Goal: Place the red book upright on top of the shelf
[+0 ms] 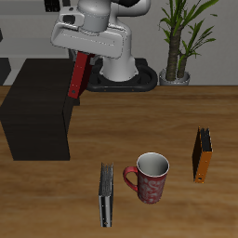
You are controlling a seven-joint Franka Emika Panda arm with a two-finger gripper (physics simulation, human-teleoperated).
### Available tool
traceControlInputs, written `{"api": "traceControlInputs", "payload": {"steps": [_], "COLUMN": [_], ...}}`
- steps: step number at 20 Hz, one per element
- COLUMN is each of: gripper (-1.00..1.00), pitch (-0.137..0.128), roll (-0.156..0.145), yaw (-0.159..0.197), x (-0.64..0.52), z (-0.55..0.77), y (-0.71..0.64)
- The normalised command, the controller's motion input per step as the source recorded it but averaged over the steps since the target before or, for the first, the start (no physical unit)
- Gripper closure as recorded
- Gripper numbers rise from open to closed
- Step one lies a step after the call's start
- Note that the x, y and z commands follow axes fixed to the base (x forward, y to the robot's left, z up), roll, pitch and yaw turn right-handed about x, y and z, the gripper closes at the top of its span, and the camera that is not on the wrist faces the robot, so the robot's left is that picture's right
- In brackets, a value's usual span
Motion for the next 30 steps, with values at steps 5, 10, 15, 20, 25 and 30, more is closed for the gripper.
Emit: {"api": "traceControlInputs", "payload": {"steps": [5,10,15,20,25,30], "gripper": [1.00,1.00,1.00,1.00,1.00,1.00], "pitch": [-0.013,0.020,0.020,0.025,0.082,0.082], "roll": [-0.076,-0.061,-0.024,-0.022,-0.034,0.085], "yaw": [-0.010,-0.023,-0.041,0.004,-0.017,0.056], "x": [-0.09,-0.07,-0.10,-0.08,-0.05,0.03], "z": [0.08,-0.03,-0.06,-0.12,0.00,0.02], "y": [-0.37,-0.32,-0.17,-0.11,-0.25,-0.16]}}
